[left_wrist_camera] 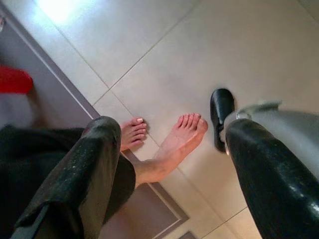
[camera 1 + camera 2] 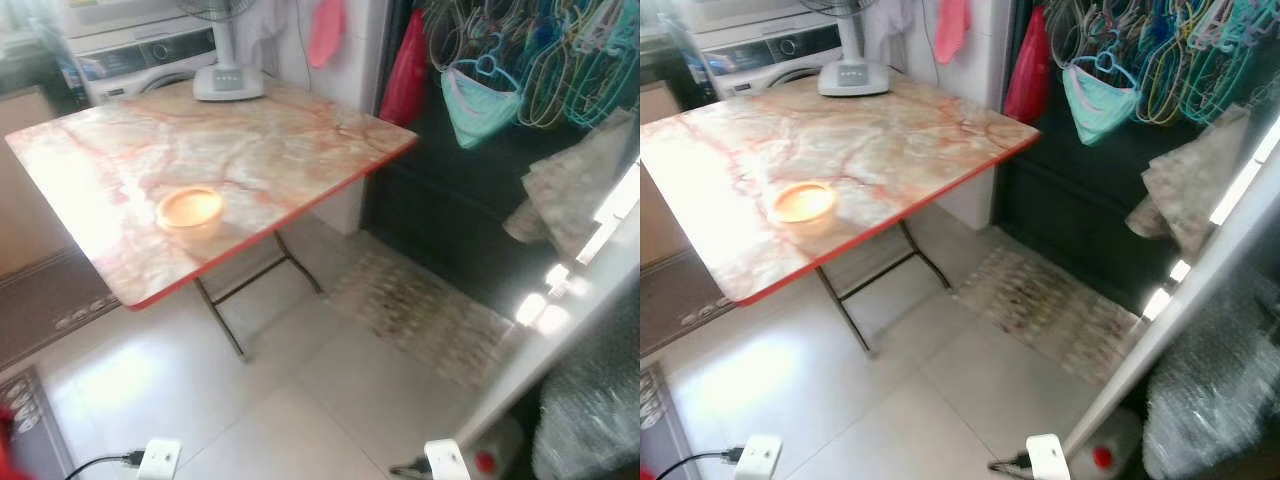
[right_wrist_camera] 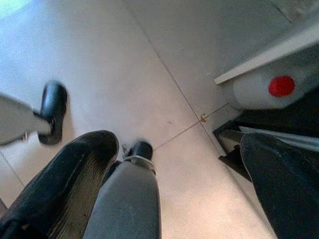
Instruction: Restocking fridge
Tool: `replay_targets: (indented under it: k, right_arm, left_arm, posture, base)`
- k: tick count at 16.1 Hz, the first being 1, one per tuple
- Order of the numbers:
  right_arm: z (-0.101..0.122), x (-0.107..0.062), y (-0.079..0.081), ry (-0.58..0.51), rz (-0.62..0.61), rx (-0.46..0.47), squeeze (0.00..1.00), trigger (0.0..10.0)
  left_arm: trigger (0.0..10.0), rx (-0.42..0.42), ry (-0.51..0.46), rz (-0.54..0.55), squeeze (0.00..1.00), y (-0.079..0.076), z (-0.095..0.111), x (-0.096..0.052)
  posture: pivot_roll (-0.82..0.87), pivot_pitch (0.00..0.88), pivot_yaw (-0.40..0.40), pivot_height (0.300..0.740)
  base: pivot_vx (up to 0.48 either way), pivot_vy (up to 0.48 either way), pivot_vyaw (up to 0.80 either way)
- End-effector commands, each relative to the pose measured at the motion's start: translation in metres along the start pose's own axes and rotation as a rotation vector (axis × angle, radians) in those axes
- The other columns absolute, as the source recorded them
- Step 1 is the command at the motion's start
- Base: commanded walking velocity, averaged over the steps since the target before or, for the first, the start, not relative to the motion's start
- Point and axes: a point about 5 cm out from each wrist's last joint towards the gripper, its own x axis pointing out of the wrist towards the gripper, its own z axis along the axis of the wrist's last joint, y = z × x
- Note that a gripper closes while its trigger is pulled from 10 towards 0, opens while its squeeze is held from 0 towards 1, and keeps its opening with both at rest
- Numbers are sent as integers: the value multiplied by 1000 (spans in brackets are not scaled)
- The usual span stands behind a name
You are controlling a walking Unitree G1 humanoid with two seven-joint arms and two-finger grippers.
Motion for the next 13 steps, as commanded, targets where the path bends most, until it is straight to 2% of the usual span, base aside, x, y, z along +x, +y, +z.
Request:
replay_targets:
  k: [1, 8, 12, 13]
  right_arm:
    - [11, 1, 3, -32, 4, 16, 0, 10000]
    - [10, 1, 2, -28, -9, -2, 0, 10000]
    - [8, 1, 3, -24, -11, -16, 0, 10000]
    - [8, 1, 3, -29, -16, 18, 0, 10000]
  left_arm:
    - [10000, -18, 33, 9, 0, 3, -10, -2]
    - [10000, -13, 36, 11, 0, 3, -10, -2]
    - [10000, -1, 40, 18, 0, 5, -10, -2]
    - [10000, -4, 40, 20, 0, 5, -10, -2]
  posture:
    - [41, 0, 0, 740]
    - [40, 0, 6, 740]
    - [40, 0, 6, 740]
    - [43, 0, 5, 740]
  base:
    - [0, 0, 0]
    - [0, 0, 0]
    - [187, 0, 722]
    - [259, 0, 0]
